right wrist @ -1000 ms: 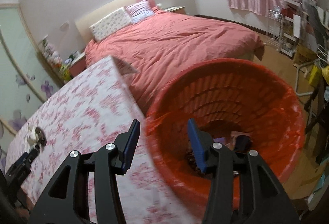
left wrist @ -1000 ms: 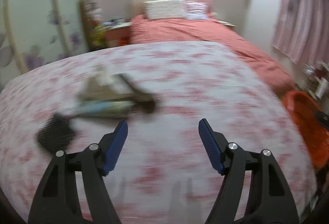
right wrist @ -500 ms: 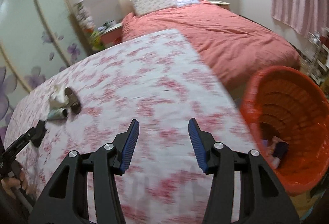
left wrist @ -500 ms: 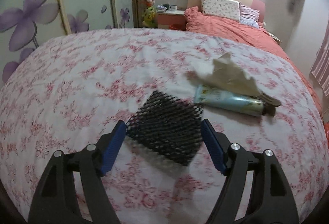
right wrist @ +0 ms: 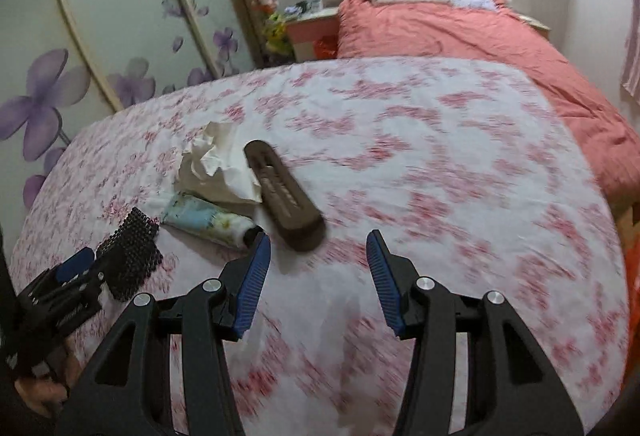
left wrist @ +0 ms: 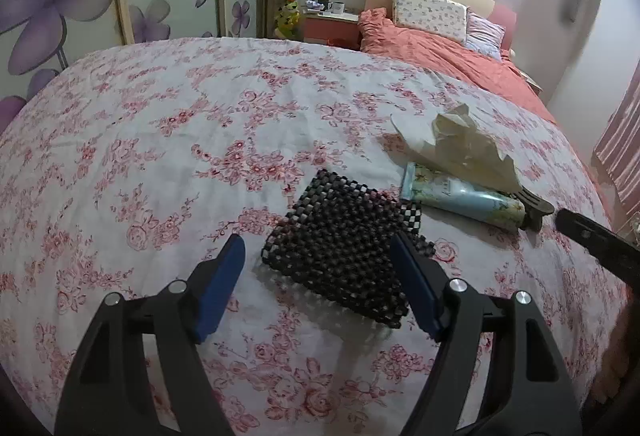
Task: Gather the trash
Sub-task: 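Move both tools back over the bed toward the mesh pad and hairbrush, then grasp the brown hairbrush with the right tool while the left tool grasps the black mesh pad, then carry the mesh pad and hairbrush over the orange basket and release both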
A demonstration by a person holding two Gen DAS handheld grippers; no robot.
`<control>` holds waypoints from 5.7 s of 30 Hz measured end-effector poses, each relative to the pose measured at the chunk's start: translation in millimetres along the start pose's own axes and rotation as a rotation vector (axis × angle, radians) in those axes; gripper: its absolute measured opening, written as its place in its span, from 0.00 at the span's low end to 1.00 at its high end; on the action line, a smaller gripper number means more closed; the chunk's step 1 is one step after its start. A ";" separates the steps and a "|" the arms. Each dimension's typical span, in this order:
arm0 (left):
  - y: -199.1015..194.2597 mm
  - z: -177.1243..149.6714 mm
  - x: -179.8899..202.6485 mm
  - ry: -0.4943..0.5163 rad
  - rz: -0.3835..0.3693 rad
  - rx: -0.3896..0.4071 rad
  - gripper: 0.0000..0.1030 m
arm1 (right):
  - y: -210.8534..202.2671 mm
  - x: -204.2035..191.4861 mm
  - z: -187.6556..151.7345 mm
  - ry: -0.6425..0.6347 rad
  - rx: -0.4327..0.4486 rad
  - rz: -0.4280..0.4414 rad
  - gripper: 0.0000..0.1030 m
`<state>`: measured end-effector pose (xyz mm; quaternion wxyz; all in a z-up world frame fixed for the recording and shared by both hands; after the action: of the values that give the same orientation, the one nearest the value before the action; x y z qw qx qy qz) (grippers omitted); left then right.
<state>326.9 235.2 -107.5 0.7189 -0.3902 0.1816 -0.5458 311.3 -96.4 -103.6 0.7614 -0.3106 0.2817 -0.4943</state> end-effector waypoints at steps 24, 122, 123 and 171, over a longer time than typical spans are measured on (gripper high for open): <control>2.8 -4.3 9.7 0.018 -0.029 -0.021 0.71 | -41.8 55.8 -39.3 0.118 -0.004 -0.142 0.41; -72.2 -18.9 111.5 0.205 -0.202 0.044 0.22 | -124.3 96.2 -64.7 0.126 0.176 -0.190 0.30; -75.9 -20.2 118.5 0.211 -0.216 0.045 0.22 | -132.9 102.7 -67.7 0.142 0.192 -0.198 0.30; -77.0 -179.8 461.3 0.589 -0.643 -0.170 0.59 | -214.1 314.0 -180.8 0.632 0.293 -0.430 0.38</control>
<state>309.8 -265.1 -86.2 0.3957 -0.3126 0.2923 -0.8126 165.1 -491.0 -98.1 0.5530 -0.0834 0.3569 -0.7482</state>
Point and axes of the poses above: each gripper's, at about its wrist camera, not at the fingertips, and y roughly the way its jaws point, x to its right, z to its top, the point moved 3 cm from there along y, roughly the way its jaws point, and after that the axes turned 6 degrees about -y, right-handed, at the moved point
